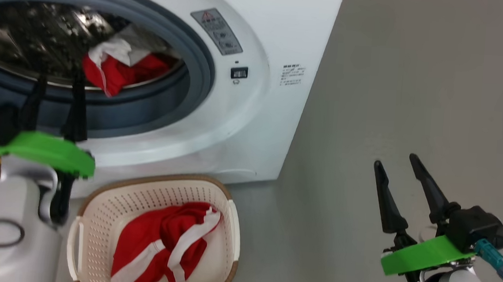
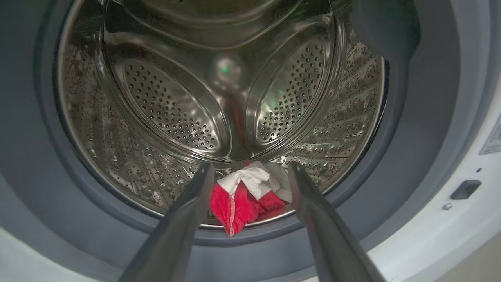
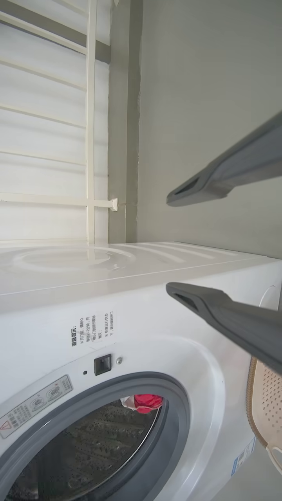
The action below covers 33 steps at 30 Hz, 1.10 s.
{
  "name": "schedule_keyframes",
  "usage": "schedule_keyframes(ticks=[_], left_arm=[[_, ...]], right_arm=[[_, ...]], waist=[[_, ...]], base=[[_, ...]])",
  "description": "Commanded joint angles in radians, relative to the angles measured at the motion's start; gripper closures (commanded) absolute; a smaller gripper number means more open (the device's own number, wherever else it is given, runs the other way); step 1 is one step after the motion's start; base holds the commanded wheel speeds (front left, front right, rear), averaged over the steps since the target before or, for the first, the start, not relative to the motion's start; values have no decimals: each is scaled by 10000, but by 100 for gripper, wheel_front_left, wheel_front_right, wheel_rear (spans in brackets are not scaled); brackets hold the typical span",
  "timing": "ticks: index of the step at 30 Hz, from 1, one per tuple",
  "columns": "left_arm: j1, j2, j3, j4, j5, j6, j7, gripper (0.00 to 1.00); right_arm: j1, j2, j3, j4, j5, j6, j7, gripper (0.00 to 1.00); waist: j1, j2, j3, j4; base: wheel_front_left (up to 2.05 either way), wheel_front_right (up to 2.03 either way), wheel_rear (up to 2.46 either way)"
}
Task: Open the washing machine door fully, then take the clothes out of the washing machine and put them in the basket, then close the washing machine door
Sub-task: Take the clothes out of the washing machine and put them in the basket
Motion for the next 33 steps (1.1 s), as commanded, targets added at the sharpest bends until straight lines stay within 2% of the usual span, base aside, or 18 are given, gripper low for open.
schedule_keyframes(ticks=[1,15,21,24,27,33], left_arm=[[-642,431,153,125,-63,-57,-36,0],[-4223,727,-262,3457,-472,-65,-94,0],[-5189,814,-627,4351,-970,-66,385,0],[-5435,1039,-827,4896,-1047,-66,807,0],[-5676,1367,-1192,5486,-670,126,1225,0],[-5996,1575,-1404,6069,-522,450,1813,0]], right_arm=[[-382,-49,147,-310,-142,65,-65,0],[-1084,-28,366,-481,-110,65,-65,0],[-1335,-24,595,-468,-49,65,-65,0],[-1447,-23,823,-436,82,65,-65,0],[-1554,-22,1033,-420,293,65,-65,0],[-1568,-21,1319,-356,527,65,-65,0]], waist=[[-1,0,947,-70],[-1,0,2292,-270],[-1,0,2793,-365],[-1,0,2916,-495],[-1,0,3005,-638],[-1,0,3059,-893]], base=[[0,0,0],[0,0,0],[0,0,0],[0,0,0],[0,0,0],[0,0,0]])
